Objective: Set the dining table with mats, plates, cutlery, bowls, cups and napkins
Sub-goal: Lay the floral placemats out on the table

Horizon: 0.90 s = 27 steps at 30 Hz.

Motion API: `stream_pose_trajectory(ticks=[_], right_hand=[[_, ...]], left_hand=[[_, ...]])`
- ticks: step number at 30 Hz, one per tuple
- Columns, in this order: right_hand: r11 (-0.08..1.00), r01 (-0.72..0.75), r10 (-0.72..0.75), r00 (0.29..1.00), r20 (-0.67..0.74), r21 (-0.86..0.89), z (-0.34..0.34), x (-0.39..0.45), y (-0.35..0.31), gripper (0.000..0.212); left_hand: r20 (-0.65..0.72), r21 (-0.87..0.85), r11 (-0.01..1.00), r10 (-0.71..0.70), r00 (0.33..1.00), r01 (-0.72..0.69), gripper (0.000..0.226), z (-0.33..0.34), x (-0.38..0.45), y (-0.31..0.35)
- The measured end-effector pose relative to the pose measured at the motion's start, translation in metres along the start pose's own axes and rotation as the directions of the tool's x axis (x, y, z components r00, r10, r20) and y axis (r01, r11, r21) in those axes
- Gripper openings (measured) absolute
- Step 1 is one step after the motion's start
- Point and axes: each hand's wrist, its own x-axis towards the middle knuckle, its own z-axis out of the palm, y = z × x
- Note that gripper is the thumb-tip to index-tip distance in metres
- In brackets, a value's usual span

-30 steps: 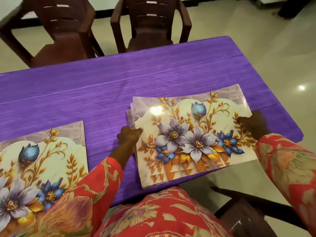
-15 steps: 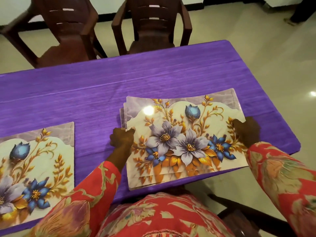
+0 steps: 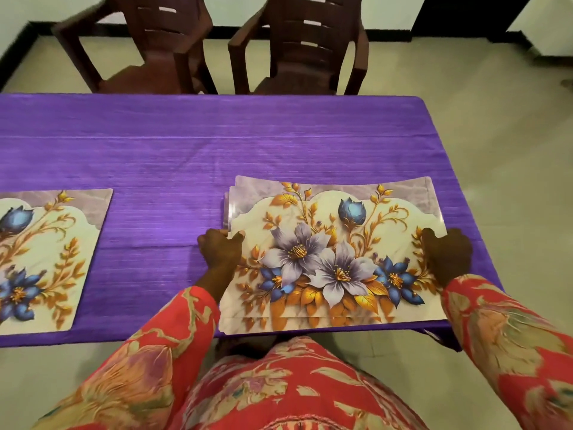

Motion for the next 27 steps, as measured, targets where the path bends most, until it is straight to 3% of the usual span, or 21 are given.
stream_pose_trajectory(ticks=[11, 20, 24, 27], right_hand=[[0.999, 0.048, -0.047, 0.997, 0.061, -0.013, 0.005, 0.013, 0.011, 0.053], [0.995, 0.099, -0.100, 0.991, 0.085, 0.015, 0.004, 0.020, 0.012, 0.054], [0.987, 0.161, -0.160, 0.982, 0.101, 0.005, -0.001, 0.024, 0.008, 0.044], [0.989, 0.145, -0.141, 0.983, 0.118, -0.027, -0.006, 0.023, 0.004, 0.044]], left_hand=[[0.016, -0.127, 0.991, -0.025, 1.000, 0.027, 0.025, -0.009, -0.009, 0.003], [0.028, -0.164, 0.985, -0.055, 0.998, 0.059, 0.028, -0.012, -0.004, 0.003], [0.071, -0.142, 0.987, -0.066, 0.995, 0.076, 0.023, -0.012, 0.006, 0.007], [0.043, -0.072, 0.994, -0.075, 0.996, 0.078, 0.033, -0.010, 0.005, 0.021]])
